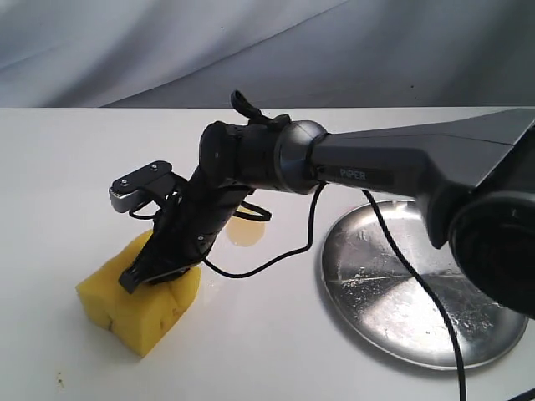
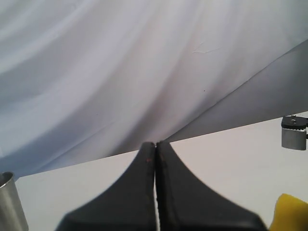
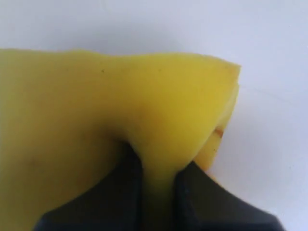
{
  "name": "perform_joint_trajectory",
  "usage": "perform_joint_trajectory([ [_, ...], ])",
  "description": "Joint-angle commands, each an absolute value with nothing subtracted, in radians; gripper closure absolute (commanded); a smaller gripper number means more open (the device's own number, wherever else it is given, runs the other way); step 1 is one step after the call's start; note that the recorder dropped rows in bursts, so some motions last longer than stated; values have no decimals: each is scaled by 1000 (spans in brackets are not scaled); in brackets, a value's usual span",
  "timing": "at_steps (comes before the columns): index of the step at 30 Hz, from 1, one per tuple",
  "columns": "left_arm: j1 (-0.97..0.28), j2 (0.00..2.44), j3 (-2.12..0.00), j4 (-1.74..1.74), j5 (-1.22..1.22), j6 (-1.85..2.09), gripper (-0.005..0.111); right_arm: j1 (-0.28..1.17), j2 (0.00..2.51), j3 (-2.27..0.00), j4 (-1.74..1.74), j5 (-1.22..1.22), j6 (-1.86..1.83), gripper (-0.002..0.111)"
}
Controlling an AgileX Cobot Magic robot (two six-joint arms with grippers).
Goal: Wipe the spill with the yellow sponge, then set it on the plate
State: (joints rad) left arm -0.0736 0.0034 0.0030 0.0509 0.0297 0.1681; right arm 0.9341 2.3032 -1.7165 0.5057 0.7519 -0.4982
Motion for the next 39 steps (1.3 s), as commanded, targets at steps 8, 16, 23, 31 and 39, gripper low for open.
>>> perform_joint_trajectory([
  [8,-69,0,0,42,23,159,107,758,2151,-1711,189,679,-194,108],
  [16,-69,0,0,42,23,159,107,694,2196,-1711,191,662,-194,108],
  [23,-69,0,0,42,23,159,107,698,2308,-1711,214,660,-194,108],
  [31,-69,0,0,42,23,159,107,700,2378,-1711,384,690,-299,108],
  [39,-69,0,0,42,23,159,107,668,2353,-1711,19,693,-26,108],
])
